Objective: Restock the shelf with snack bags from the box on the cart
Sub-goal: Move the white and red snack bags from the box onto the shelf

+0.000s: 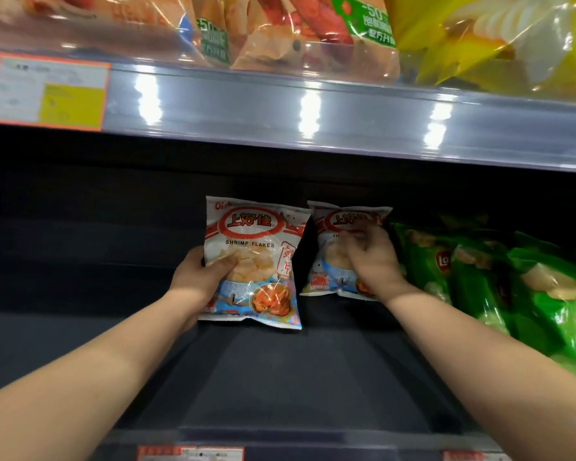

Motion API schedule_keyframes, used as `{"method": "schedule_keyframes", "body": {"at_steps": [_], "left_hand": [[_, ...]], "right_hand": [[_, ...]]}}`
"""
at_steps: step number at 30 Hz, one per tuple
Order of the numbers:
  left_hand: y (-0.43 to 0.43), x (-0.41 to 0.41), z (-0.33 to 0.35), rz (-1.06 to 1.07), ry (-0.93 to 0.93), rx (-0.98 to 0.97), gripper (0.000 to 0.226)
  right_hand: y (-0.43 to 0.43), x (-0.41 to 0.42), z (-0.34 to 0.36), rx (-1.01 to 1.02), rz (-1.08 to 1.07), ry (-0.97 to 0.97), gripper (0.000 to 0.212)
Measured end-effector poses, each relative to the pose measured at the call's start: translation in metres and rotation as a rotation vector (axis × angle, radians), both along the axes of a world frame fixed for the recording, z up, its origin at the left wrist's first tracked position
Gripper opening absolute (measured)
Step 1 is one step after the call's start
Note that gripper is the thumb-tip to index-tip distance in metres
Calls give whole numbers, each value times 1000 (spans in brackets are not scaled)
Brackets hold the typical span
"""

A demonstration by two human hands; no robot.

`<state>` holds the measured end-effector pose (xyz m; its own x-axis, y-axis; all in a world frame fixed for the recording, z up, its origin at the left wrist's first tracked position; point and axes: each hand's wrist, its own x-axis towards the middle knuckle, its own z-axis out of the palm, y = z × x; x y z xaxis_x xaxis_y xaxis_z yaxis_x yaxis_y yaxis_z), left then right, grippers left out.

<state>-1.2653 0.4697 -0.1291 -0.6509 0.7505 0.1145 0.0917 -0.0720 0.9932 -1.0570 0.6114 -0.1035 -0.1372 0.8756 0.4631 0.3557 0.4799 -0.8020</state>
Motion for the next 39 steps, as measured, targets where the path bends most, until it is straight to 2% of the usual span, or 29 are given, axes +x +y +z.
{"method": "schedule_keyframes", "body": {"at_steps": [5, 9, 11, 14, 17, 19, 23, 33, 39], "left_hand": [[15, 13, 5, -27, -42, 35, 32], [19, 24, 5, -68, -1, 3, 43], [18, 21, 3, -40, 143, -104, 59], [5, 10, -3, -7, 547, -423, 90], [-14, 4, -11, -154, 951, -800, 87], [-23, 5, -21, -299, 1049, -935, 88], [-28, 3, -32, -362, 1056, -979, 84], [-30, 0, -40, -334, 1060, -954, 84], [-33, 2, -36, -338, 1055, -952, 82]], "right_hand": [[-41, -22, 6, -336, 446, -169, 56], [-38, -36, -4, -341, 419, -43, 42], [-32, -40, -3, -280, 372, -59, 40], [-21, -48, -1, -228, 319, -59, 37], [-10, -61, -1, -225, 281, -72, 39], [-5, -71, -3, -228, 278, -82, 40], [5, -86, -7, -229, 214, -163, 51], [16, -83, 1, -208, 6, -346, 61], [10, -81, 1, -238, 3, -334, 73]]}}
